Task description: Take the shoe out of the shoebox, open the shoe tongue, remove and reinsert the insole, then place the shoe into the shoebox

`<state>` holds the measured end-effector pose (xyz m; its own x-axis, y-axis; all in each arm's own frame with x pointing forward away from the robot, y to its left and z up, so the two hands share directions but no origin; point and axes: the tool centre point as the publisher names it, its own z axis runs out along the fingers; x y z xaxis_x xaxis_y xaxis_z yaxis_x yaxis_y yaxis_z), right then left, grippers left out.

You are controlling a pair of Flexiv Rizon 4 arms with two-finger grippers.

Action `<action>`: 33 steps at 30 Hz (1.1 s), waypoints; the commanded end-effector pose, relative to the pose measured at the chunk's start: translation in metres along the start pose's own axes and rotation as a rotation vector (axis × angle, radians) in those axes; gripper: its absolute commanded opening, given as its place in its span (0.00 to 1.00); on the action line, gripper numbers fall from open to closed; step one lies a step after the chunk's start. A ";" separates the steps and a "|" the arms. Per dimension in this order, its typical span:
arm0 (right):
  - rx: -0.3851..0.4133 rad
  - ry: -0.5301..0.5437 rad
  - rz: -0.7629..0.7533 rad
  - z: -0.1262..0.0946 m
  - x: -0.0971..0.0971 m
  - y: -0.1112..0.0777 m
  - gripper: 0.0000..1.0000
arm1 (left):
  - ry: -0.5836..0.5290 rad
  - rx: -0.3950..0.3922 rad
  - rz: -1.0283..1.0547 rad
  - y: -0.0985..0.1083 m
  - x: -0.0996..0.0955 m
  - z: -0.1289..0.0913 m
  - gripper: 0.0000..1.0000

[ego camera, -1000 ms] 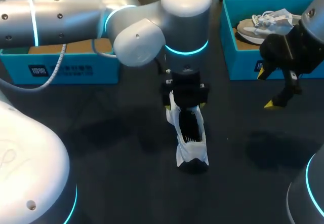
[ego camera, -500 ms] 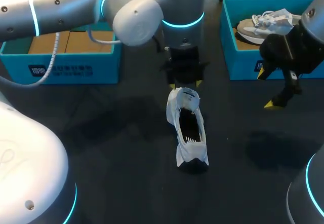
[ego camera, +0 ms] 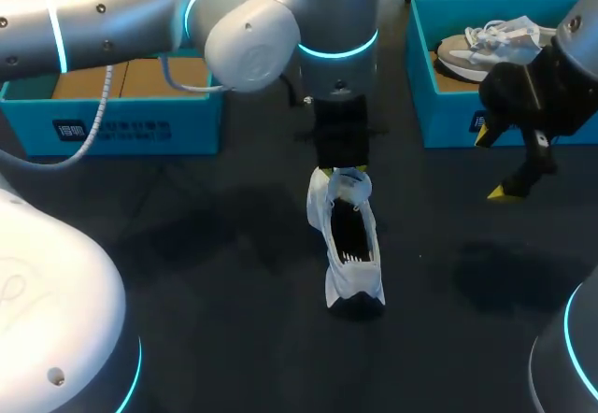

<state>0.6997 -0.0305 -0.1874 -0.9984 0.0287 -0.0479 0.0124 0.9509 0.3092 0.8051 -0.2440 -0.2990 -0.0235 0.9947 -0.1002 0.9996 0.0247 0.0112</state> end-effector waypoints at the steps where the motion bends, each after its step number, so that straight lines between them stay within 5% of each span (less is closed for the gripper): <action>1: 0.004 0.003 0.001 0.002 -0.002 0.001 1.00 | -0.020 -0.009 0.000 -0.011 0.010 -0.003 0.42; 14: 0.004 0.003 0.001 0.002 -0.002 0.001 1.00 | -0.016 0.021 0.036 -0.044 0.011 0.012 0.39; 24: 0.004 0.003 0.001 0.002 -0.002 0.001 1.00 | -0.023 -0.017 0.013 -0.031 0.008 0.006 0.44; 27: 0.004 0.003 0.001 0.002 -0.002 0.001 1.00 | -0.020 -0.030 -0.002 -0.023 0.008 0.008 0.38; 29: 0.004 0.003 0.001 0.002 -0.002 0.001 1.00 | -0.015 -0.040 -0.013 -0.020 0.006 0.010 0.13; 33: 0.004 0.003 0.001 0.002 -0.002 0.001 1.00 | -0.016 -0.036 -0.018 -0.019 0.003 0.011 0.08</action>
<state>0.6997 -0.0305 -0.1874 -0.9984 0.0286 -0.0479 0.0124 0.9509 0.3092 0.7850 -0.2383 -0.3088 -0.0416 0.9917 -0.1217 0.9978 0.0475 0.0463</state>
